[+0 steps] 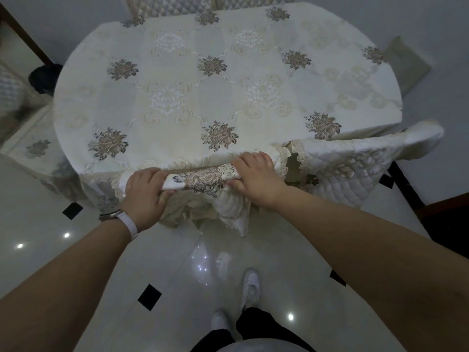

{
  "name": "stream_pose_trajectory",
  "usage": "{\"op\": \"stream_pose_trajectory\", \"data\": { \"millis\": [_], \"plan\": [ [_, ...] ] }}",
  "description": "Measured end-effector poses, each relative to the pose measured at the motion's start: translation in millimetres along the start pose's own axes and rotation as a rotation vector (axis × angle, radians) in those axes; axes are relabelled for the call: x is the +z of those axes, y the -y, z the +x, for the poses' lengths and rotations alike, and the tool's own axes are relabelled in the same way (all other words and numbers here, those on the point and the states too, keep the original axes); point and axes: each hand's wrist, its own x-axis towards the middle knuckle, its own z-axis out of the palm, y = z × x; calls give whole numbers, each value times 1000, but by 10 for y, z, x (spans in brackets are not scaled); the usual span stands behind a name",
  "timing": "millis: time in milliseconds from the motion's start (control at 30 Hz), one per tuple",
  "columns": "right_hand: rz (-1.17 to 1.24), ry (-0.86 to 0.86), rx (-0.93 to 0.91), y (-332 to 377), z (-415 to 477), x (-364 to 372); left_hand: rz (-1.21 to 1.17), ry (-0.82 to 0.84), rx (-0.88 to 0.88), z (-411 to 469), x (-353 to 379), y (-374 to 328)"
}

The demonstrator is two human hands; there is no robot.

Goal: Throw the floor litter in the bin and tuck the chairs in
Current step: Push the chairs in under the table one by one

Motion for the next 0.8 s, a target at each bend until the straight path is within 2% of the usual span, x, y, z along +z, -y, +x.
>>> {"op": "stream_pose_trajectory", "data": {
  "millis": [200, 300, 500, 800],
  "plan": [
    [19, 9, 150, 228, -162, -40, -28, -45, -141, -150, -1, -185],
    [62, 21, 160, 295, -303, -140, -85, -38, -154, -240, -95, -329],
    [-58, -13, 129, 276, -726, -357, -98, -23, 67, -300, -279, -659],
    [-233, -162, 137, -254, -1354, -717, 76, -48, 250, -192, -347, -1672]
  ]
}}
